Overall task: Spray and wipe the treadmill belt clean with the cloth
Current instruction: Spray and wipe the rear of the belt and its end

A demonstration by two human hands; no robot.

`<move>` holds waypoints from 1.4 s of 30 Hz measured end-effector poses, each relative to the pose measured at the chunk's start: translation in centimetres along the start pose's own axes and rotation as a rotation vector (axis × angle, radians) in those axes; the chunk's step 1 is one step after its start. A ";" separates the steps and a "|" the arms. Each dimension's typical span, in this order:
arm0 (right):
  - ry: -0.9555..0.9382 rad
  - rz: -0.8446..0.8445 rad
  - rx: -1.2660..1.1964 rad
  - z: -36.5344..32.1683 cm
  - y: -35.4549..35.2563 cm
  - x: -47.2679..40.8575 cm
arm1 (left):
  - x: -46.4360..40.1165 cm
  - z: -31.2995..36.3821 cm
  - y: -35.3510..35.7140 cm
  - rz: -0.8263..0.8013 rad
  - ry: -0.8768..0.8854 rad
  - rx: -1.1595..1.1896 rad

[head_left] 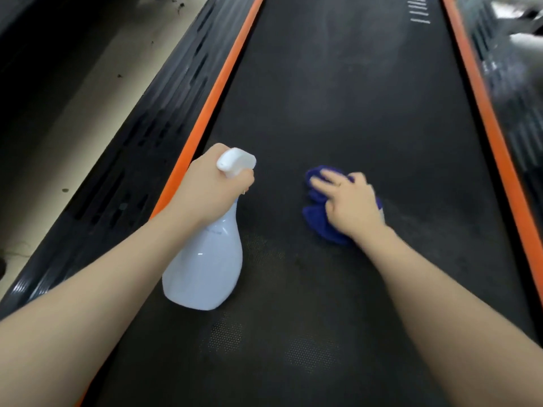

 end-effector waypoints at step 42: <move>0.740 0.631 -0.972 12.3 -5.0 25.0 | 10.1 6.7 18.8 -0.471 -0.023 -0.076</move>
Point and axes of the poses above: each hand's wrist, its own x-axis away from the middle knuckle, its own y-axis out of the palm, z = x × y, the point moved 5 cm from there along -x, towards the middle knuckle, and after that the axes turned 13 degrees about -y, right-handed, at the moved point
